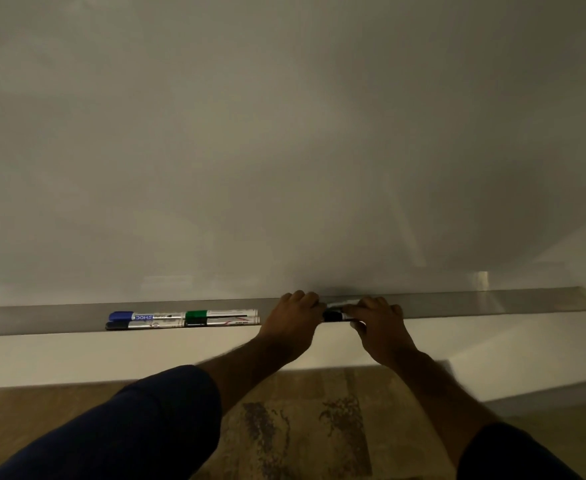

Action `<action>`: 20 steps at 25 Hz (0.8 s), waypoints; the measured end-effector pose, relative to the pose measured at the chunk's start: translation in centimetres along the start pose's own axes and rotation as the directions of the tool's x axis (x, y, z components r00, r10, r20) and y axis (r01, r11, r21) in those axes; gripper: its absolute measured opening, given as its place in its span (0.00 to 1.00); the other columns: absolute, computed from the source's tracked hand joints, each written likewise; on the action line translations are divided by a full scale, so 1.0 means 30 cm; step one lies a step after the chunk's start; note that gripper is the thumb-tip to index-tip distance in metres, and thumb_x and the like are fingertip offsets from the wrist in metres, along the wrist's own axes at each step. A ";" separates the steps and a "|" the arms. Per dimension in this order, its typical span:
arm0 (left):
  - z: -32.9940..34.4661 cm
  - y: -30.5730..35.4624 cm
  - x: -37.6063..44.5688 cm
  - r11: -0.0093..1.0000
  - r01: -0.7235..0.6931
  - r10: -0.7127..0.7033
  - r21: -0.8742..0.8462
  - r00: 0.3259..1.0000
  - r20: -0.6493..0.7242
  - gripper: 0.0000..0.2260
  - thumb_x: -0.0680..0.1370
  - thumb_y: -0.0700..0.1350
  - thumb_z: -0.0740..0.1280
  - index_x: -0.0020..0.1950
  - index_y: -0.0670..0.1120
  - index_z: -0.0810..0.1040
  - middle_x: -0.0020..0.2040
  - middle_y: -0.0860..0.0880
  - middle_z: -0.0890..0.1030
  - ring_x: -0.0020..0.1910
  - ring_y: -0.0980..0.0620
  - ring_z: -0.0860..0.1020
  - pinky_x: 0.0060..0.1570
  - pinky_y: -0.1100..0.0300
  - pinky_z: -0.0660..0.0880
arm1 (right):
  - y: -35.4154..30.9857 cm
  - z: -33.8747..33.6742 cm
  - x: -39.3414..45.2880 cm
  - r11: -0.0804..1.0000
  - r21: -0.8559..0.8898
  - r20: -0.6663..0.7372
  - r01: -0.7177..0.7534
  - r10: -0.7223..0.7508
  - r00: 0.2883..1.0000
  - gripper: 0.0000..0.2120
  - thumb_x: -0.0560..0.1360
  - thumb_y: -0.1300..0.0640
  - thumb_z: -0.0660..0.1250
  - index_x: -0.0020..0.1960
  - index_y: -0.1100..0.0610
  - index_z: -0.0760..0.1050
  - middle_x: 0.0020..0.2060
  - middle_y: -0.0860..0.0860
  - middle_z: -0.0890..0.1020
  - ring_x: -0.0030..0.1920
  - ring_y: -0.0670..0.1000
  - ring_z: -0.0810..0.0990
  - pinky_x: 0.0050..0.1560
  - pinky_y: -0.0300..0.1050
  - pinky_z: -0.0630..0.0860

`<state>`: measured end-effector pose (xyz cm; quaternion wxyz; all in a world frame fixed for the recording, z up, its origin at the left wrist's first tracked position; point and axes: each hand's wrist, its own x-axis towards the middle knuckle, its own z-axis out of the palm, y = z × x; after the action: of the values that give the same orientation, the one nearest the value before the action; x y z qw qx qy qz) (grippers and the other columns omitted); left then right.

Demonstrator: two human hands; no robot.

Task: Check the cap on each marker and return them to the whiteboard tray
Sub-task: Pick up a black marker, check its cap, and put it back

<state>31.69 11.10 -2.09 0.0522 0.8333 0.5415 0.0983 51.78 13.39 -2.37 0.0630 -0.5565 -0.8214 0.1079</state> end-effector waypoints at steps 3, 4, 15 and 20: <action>0.023 0.027 0.015 1.000 0.002 -0.002 -0.023 1.000 -0.006 0.10 0.78 0.47 0.62 0.58 0.46 0.75 0.55 0.46 0.77 0.50 0.46 0.74 0.49 0.52 0.72 | -0.002 -0.006 0.012 1.000 0.005 -0.004 0.031 -0.031 1.000 0.13 0.75 0.57 0.65 0.58 0.46 0.77 0.50 0.51 0.78 0.55 0.56 0.73 0.51 0.50 0.62; 0.030 0.032 0.022 1.000 0.018 -0.018 -0.017 1.000 -0.004 0.10 0.78 0.46 0.62 0.57 0.46 0.76 0.54 0.46 0.77 0.50 0.46 0.74 0.49 0.52 0.71 | -0.002 -0.008 0.015 0.999 0.002 -0.001 0.043 -0.043 0.999 0.13 0.76 0.57 0.65 0.58 0.46 0.77 0.50 0.50 0.78 0.55 0.56 0.73 0.51 0.50 0.62; 0.027 -0.003 0.010 0.993 0.090 -0.095 -0.080 0.994 -0.051 0.06 0.77 0.48 0.64 0.50 0.46 0.76 0.48 0.47 0.79 0.46 0.49 0.75 0.49 0.56 0.70 | 0.030 -0.049 0.029 0.987 0.106 -0.008 0.118 -0.118 0.993 0.11 0.77 0.58 0.63 0.58 0.52 0.76 0.51 0.52 0.76 0.51 0.55 0.76 0.51 0.48 0.63; -0.094 -0.036 -0.048 0.961 0.136 -0.170 -0.241 0.977 -0.127 0.04 0.74 0.48 0.66 0.43 0.47 0.77 0.40 0.49 0.80 0.36 0.53 0.73 0.40 0.61 0.68 | 0.027 -0.133 0.030 0.978 0.135 -0.106 0.161 -0.147 0.983 0.11 0.76 0.60 0.64 0.56 0.51 0.77 0.48 0.52 0.76 0.48 0.55 0.77 0.48 0.47 0.64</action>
<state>29.53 10.16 0.30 0.1163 0.7675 0.5917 0.2173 53.06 14.93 1.28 0.1500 -0.4897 -0.8483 0.1347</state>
